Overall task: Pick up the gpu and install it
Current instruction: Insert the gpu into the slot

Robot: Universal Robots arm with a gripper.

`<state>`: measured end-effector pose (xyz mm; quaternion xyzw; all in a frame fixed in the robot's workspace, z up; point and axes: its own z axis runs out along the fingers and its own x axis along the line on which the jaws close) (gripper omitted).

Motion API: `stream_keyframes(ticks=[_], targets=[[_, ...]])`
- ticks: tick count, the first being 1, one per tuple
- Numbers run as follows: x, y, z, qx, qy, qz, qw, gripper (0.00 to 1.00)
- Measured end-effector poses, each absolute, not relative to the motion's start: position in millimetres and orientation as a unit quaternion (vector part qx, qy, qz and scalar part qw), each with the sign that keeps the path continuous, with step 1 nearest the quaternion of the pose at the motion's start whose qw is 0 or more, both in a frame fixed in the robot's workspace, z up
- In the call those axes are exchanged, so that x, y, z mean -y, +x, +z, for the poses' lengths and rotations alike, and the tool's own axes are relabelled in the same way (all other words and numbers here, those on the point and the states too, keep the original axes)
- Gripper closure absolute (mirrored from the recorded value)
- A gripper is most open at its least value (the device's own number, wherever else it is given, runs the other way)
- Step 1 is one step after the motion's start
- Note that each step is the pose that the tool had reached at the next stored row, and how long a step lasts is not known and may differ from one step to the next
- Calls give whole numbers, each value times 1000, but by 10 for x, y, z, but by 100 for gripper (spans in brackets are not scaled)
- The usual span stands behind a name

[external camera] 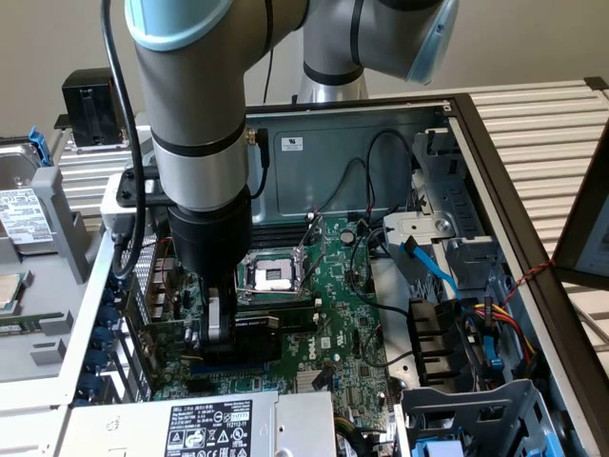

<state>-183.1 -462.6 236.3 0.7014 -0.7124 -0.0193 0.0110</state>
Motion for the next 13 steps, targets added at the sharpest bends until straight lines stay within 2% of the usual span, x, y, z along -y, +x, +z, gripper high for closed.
stream_keyframes(ticks=[13], targets=[[4626, -1832, 2358, 712, 701, -20, 11, 73]])
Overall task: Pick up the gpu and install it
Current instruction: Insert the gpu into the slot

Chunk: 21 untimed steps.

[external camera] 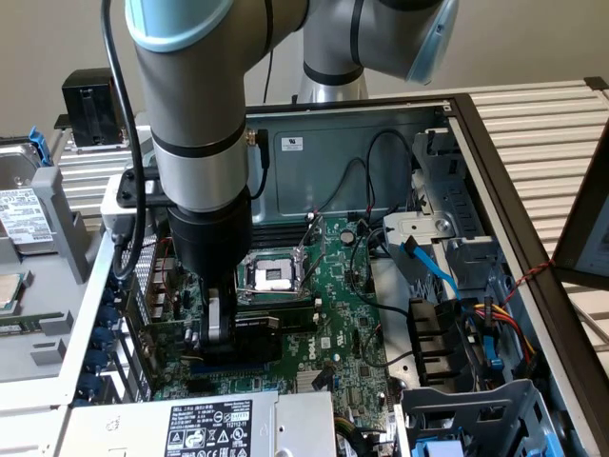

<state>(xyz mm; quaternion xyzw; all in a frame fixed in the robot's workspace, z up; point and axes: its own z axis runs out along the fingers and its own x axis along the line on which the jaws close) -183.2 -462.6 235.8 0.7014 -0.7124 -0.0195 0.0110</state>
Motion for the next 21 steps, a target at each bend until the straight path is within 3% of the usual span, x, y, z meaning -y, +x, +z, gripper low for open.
stream_keyframes(ticks=[21], targets=[[4628, -1843, 2350, 713, 701, -20, 11, 73]])
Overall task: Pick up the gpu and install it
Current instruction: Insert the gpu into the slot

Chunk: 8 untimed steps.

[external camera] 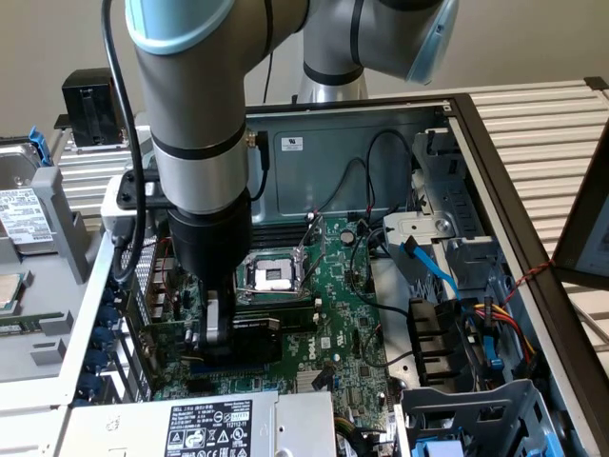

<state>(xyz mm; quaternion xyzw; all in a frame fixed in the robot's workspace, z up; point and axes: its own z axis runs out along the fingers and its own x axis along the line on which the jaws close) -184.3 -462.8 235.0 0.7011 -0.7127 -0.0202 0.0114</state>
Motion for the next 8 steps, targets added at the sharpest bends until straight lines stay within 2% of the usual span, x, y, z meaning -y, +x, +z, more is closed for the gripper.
stream_keyframes(ticks=[1, 2, 4, 5, 8], targets=[[4628, -1840, 2350, 713, 701, -20, 11, 71], [4628, -1837, 2356, 712, 701, -19, 11, 65], [4629, -1834, 2390, 712, 702, -20, 11, 65], [4629, -1833, 2429, 712, 702, -20, 11, 58], [4629, -1834, 2563, 712, 702, -20, 11, 58]])
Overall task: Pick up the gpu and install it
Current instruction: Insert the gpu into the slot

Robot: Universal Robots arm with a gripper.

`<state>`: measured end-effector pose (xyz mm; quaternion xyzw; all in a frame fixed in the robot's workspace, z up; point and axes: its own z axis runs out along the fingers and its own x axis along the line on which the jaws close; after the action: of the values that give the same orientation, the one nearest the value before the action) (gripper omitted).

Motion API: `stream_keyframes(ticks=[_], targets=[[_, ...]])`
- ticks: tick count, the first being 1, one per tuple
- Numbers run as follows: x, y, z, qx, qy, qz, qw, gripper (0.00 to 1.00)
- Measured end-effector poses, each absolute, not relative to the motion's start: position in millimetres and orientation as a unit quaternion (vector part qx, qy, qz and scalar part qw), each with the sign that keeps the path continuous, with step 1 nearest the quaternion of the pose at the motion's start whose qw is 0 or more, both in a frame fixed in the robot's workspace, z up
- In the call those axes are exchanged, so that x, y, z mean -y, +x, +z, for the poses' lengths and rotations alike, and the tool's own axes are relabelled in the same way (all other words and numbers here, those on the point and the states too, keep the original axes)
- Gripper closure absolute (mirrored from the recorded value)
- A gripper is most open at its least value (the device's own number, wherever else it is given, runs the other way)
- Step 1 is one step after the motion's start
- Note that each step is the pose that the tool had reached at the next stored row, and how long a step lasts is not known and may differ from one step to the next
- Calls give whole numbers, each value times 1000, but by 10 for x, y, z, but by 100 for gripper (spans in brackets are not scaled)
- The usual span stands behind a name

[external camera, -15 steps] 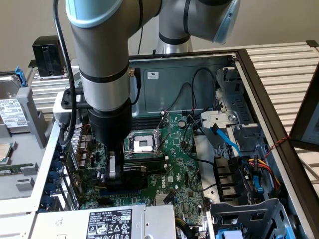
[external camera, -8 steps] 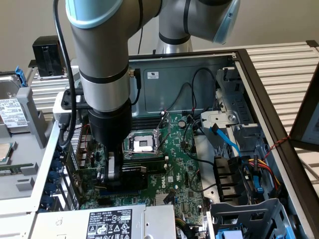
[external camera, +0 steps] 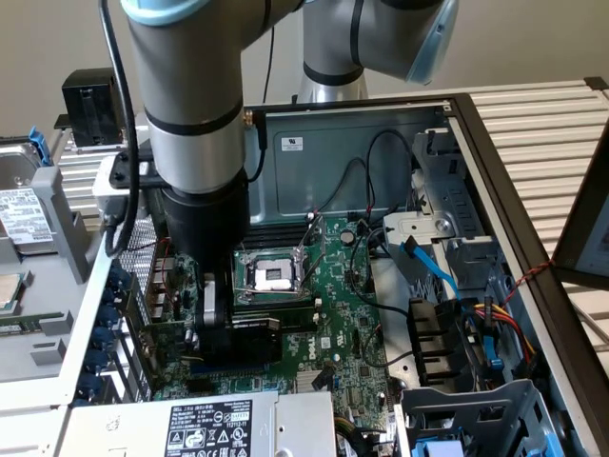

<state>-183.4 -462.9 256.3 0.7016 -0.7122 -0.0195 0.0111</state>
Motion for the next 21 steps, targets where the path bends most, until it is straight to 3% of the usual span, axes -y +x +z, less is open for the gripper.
stream_keyframes(ticks=[11, 21], targets=[[4623, -1865, 3038, 712, 702, -20, 11, 58], [4622, -1869, 3056, 712, 702, -20, 11, 58]])
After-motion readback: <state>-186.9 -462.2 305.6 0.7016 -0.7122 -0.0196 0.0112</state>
